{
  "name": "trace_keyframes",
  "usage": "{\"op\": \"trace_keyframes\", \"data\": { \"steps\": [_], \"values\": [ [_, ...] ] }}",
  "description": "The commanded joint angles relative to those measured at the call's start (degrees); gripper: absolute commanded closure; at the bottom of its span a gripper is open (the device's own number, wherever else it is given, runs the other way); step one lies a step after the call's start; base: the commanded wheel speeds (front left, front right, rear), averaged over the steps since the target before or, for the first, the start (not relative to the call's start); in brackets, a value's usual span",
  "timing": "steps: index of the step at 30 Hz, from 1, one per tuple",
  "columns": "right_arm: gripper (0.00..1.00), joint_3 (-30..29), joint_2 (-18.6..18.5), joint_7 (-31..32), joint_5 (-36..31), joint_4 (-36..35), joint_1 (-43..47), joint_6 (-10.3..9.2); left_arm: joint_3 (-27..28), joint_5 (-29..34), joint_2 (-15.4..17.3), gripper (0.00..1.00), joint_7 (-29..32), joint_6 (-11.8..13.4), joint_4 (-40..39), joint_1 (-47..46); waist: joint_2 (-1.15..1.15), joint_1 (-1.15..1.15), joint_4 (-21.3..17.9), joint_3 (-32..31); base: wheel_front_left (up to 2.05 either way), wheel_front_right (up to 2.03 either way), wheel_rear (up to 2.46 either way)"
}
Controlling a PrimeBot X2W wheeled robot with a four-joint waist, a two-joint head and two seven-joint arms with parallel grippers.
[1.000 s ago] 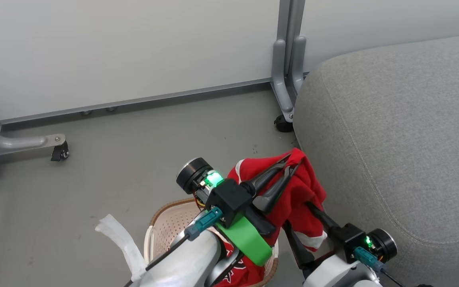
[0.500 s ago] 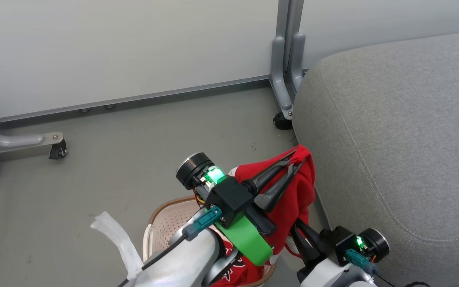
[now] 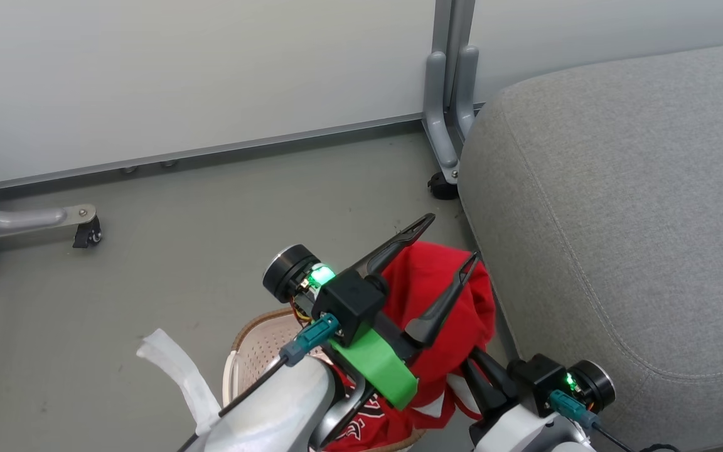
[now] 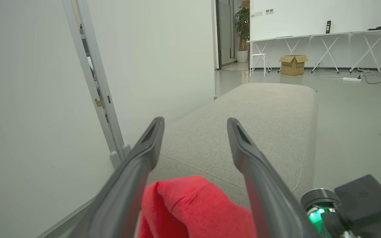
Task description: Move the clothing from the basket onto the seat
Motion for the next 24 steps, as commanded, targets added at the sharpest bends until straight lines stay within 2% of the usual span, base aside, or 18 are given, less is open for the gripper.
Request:
{"op": "trace_keyframes", "data": {
  "steps": [1,15,24],
  "values": [
    [1.00,-0.10,-0.26,-0.19,0.26,-0.28,0.02,-0.02,0.16,-0.80,0.46,0.00,0.25,0.31,0.12,0.67,0.00,0.00,0.02,0.03,0.00,0.00,0.00],
    [1.00,-1.08,0.06,-0.19,1.06,-0.94,-1.16,-0.02,-0.30,-0.21,1.90,0.00,0.92,1.52,0.40,0.92,0.00,0.00,-1.68,0.93,0.00,0.00,0.00],
    [1.00,-5.09,0.90,-0.19,0.82,-5.47,-3.33,-0.01,1.28,-0.19,5.28,0.00,0.72,2.86,-1.04,1.72,0.00,0.00,-8.31,6.63,0.00,0.00,0.00]
  ]
}}
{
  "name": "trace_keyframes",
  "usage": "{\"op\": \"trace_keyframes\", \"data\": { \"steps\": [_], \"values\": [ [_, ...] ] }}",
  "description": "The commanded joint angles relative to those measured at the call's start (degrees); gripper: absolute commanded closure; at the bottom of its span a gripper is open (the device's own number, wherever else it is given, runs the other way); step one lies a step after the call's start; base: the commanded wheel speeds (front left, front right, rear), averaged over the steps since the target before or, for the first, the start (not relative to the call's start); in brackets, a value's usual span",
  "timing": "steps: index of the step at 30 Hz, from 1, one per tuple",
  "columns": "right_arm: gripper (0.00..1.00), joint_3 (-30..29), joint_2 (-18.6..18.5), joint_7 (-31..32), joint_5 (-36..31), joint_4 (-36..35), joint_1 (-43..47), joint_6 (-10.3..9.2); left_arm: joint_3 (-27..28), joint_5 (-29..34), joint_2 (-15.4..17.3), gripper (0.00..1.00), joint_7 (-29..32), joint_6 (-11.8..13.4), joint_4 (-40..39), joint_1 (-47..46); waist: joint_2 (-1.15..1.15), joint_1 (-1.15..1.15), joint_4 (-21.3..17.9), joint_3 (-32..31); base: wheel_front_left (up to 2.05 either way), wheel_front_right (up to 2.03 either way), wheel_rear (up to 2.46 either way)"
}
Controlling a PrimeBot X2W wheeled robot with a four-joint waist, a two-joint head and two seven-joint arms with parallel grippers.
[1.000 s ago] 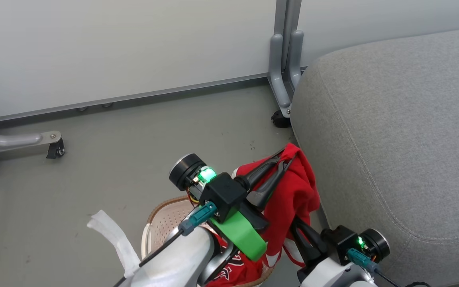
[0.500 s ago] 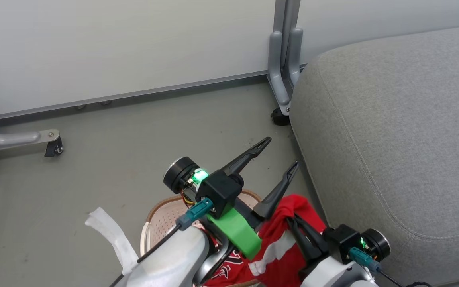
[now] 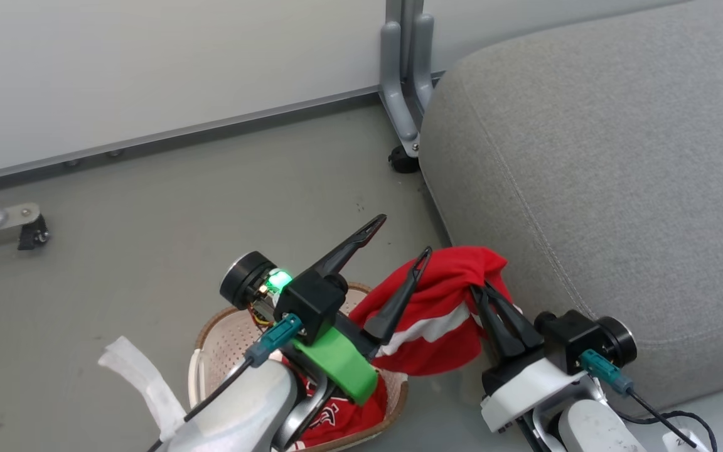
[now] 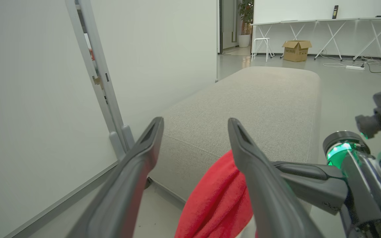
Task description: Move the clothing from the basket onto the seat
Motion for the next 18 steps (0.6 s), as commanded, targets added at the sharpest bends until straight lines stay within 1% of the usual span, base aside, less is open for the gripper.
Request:
{"op": "trace_keyframes", "data": {
  "steps": [1,5,11,13,18],
  "values": [
    [1.00,-0.65,0.34,-0.19,-0.15,-0.85,-0.71,-0.01,0.48,0.70,1.00,0.00,-0.24,0.45,-0.20,0.62,0.00,0.00,-4.16,4.00,0.00,0.00,0.00],
    [1.00,-2.21,0.86,-0.19,-0.29,-2.85,-1.13,-0.01,1.92,1.05,3.27,0.00,-1.40,1.77,-0.57,1.46,0.00,0.00,-8.18,7.14,0.00,0.00,0.00],
    [1.00,-4.99,1.26,-0.19,0.06,-6.17,-0.27,-0.01,4.65,1.86,6.72,0.00,-2.88,4.84,-1.61,3.00,0.00,0.00,-14.48,10.89,0.00,0.00,0.00],
    [1.00,-6.72,1.37,-0.19,1.42,-8.02,0.55,-0.01,5.29,2.36,8.54,0.00,-3.16,5.39,-2.33,3.68,0.00,0.00,-17.13,12.74,0.00,0.00,0.00],
    [1.00,-9.43,1.42,-0.19,3.53,-10.75,0.36,-0.01,4.55,3.29,10.89,0.00,-1.87,4.40,-3.74,3.05,0.00,0.00,-18.89,16.28,0.00,0.00,0.00]
  ]
}}
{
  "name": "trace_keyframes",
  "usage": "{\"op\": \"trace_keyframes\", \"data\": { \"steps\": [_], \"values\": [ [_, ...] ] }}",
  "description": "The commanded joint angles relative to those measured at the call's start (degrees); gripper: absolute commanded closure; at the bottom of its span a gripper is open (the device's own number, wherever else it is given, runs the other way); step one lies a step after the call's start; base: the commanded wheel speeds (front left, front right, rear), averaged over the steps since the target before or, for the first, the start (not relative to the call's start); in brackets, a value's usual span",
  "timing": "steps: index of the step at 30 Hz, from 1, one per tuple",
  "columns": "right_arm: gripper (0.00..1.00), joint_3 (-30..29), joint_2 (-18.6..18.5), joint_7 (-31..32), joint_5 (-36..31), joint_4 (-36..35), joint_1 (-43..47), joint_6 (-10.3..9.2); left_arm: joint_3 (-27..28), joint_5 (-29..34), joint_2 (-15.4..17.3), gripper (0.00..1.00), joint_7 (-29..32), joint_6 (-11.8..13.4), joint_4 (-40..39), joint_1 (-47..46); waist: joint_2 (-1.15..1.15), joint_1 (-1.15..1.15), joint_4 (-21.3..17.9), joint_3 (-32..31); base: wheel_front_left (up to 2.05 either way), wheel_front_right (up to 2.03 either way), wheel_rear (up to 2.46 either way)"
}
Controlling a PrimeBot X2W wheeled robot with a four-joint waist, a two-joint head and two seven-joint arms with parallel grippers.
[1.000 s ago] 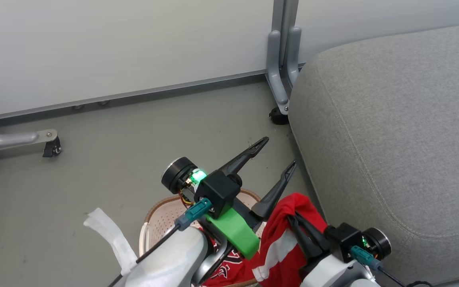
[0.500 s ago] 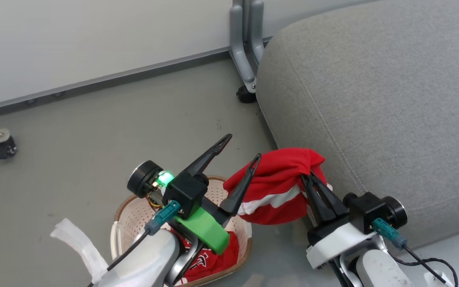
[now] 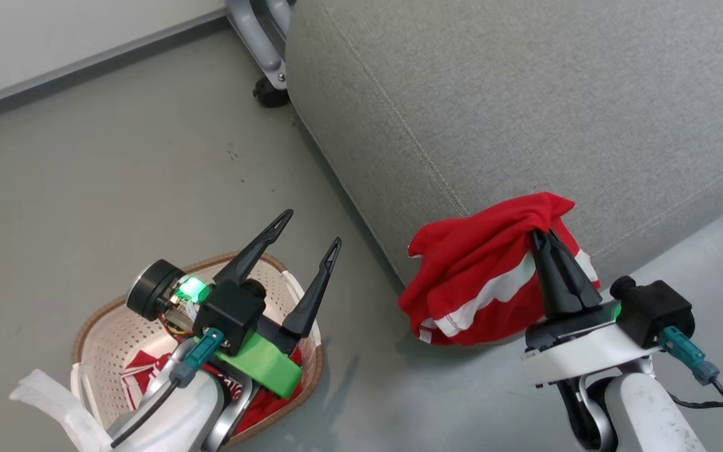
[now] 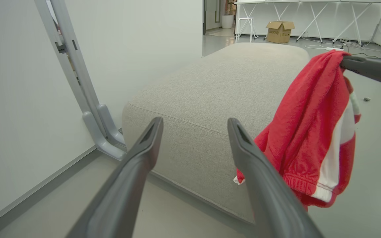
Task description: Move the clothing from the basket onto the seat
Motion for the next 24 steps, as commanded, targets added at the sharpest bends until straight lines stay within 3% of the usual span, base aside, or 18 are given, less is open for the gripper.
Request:
{"op": "trace_keyframes", "data": {
  "steps": [1,6,11,18,21,24],
  "values": [
    [1.00,-0.71,0.12,-0.19,0.76,-0.85,-1.01,-0.02,0.02,0.71,0.99,0.00,0.30,-0.25,-0.65,-0.62,0.00,0.00,-4.08,6.05,0.00,0.00,0.00],
    [1.00,-7.42,0.09,-0.19,2.95,-3.44,-8.24,-0.02,-0.94,1.81,2.02,0.00,2.13,-1.40,-2.25,-3.02,0.00,0.00,-2.73,11.26,0.00,0.00,0.00],
    [1.00,-16.56,-0.27,-0.19,0.87,-4.62,-20.53,-0.02,-2.09,2.94,2.24,0.00,4.33,-2.79,-3.44,-6.44,0.00,0.00,0.95,17.16,0.00,0.00,0.00],
    [1.00,-24.96,-9.62,-0.19,-0.18,0.92,-36.93,-0.03,-2.81,4.79,2.31,0.00,6.24,-4.19,-4.98,-11.44,0.00,0.00,7.30,25.25,0.00,0.00,0.00],
    [1.00,-27.89,-14.77,-0.19,-1.63,4.26,-40.85,-0.03,-3.12,5.35,1.61,0.00,6.46,-4.71,-5.80,-13.64,0.00,0.00,10.38,28.51,0.00,0.00,0.00],
    [1.00,-30.31,-16.67,-0.19,-2.84,8.33,-42.19,-0.03,-2.91,5.68,0.99,0.00,5.71,-4.46,-5.68,-15.11,0.00,0.00,12.61,30.83,0.00,0.00,0.00]
  ]
}}
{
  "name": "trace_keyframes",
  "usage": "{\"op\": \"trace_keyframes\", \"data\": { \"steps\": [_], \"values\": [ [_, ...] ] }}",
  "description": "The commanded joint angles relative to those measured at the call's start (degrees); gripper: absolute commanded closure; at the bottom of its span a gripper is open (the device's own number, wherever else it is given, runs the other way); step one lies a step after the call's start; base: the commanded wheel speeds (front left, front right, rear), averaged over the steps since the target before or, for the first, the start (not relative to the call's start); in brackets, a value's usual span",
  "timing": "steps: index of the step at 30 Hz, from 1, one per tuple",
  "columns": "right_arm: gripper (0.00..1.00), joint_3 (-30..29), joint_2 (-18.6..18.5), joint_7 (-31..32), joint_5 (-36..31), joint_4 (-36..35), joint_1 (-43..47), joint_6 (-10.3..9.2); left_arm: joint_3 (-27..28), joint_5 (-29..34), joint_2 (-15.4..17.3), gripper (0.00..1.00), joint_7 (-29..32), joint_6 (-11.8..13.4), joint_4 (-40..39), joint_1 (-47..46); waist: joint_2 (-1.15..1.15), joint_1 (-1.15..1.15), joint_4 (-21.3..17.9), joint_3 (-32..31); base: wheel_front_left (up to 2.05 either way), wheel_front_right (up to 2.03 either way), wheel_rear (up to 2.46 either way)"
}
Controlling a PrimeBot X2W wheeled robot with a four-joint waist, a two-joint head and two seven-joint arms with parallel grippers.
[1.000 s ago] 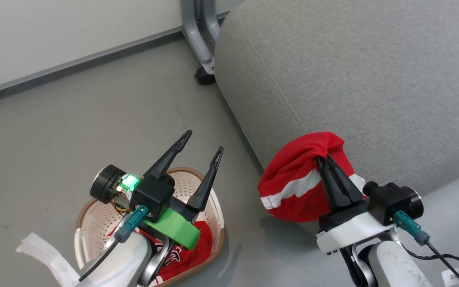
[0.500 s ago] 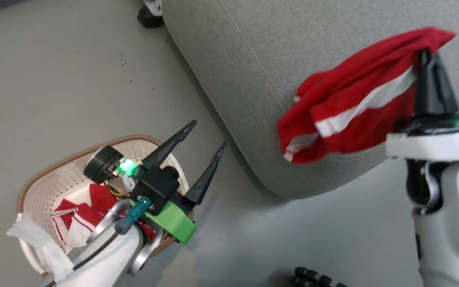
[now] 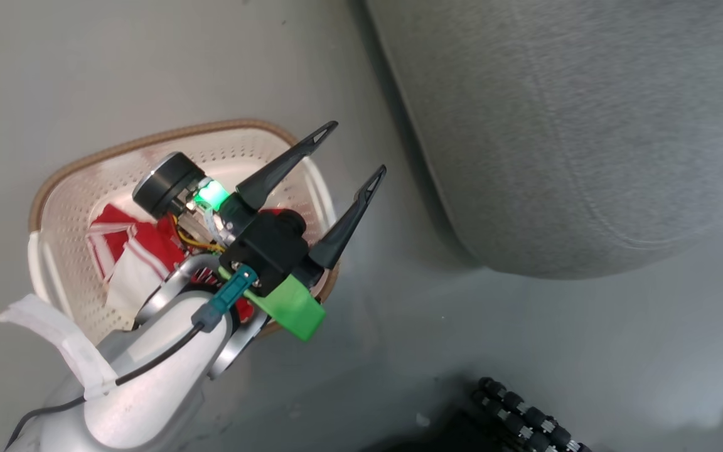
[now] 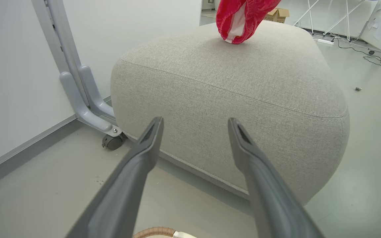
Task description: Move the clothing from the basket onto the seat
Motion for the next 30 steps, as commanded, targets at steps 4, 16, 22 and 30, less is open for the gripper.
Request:
{"op": "trace_keyframes", "data": {
  "steps": [4,16,22,30],
  "values": [
    [1.00,-5.06,-0.23,-0.18,-1.85,6.60,0.67,-0.05,-0.12,0.46,-1.45,0.00,-1.68,-0.19,0.85,-2.58,0.00,-0.01,9.35,8.89,0.00,0.00,0.00],
    [0.00,-18.00,7.85,-0.18,-5.36,9.62,12.88,-0.05,0.04,-0.03,-5.44,0.00,-8.14,2.34,7.69,-0.73,0.00,-0.01,12.85,3.71,0.00,0.00,0.00],
    [0.00,-10.22,12.92,-0.18,-7.80,6.70,22.04,-0.05,3.17,-1.39,-7.18,0.00,-9.74,5.89,11.26,4.21,0.00,-0.01,13.47,-4.75,0.00,0.00,0.00],
    [0.00,6.98,15.96,-0.17,-7.22,7.60,30.96,-0.05,12.77,-2.39,-11.48,0.00,-9.71,6.41,10.96,15.01,0.00,-0.01,16.74,-17.82,0.00,0.00,0.00]
  ]
}}
